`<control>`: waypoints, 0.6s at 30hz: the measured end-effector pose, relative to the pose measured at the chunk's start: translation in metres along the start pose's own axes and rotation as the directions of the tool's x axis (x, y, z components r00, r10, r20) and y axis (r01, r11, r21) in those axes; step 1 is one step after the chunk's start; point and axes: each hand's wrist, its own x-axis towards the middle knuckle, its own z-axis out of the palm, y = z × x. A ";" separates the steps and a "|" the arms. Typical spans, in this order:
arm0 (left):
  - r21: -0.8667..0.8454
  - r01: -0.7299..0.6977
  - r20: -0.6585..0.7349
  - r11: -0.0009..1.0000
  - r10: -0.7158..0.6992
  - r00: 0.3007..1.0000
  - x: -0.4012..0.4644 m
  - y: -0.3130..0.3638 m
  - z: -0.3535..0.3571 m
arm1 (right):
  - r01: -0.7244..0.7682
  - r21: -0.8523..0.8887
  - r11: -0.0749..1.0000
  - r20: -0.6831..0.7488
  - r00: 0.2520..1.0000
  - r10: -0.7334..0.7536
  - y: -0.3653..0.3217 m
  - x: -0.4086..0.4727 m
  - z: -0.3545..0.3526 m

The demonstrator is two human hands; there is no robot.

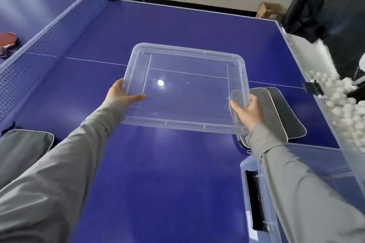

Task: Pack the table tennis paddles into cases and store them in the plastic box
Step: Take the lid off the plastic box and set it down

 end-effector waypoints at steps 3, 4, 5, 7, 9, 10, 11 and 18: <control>0.023 0.074 -0.014 0.997 -0.073 0.997 0.033 -0.024 0.009 | -0.045 0.012 0.999 -0.008 0.999 0.045 0.007 0.018 0.032; 0.036 0.084 -0.016 0.996 -0.083 0.996 0.044 -0.033 0.012 | -0.058 0.009 0.998 -0.003 0.998 0.058 0.012 0.024 0.042; 0.056 0.085 -0.012 0.995 -0.085 0.996 0.056 -0.044 0.016 | -0.072 0.005 0.997 0.003 0.997 0.072 0.017 0.030 0.053; 0.117 0.085 0.011 0.990 -0.087 0.996 0.077 -0.065 0.024 | -0.082 -0.037 0.996 0.001 0.997 0.082 0.029 0.042 0.072; 0.192 0.110 0.024 0.975 -0.117 0.993 0.094 -0.085 0.032 | -0.073 -0.108 0.992 -0.019 0.997 0.071 0.042 0.051 0.089; 0.222 0.124 0.032 0.967 -0.134 0.990 0.102 -0.095 0.036 | -0.070 -0.132 0.989 -0.025 0.997 0.067 0.049 0.055 0.097; 0.241 0.133 0.043 0.961 -0.148 0.988 0.108 -0.104 0.041 | -0.068 -0.153 0.986 -0.026 0.998 0.065 0.057 0.058 0.104; 0.306 0.110 0.063 0.946 -0.135 0.989 0.126 -0.148 0.061 | -0.075 -0.255 0.964 -0.046 0.997 0.065 0.090 0.071 0.140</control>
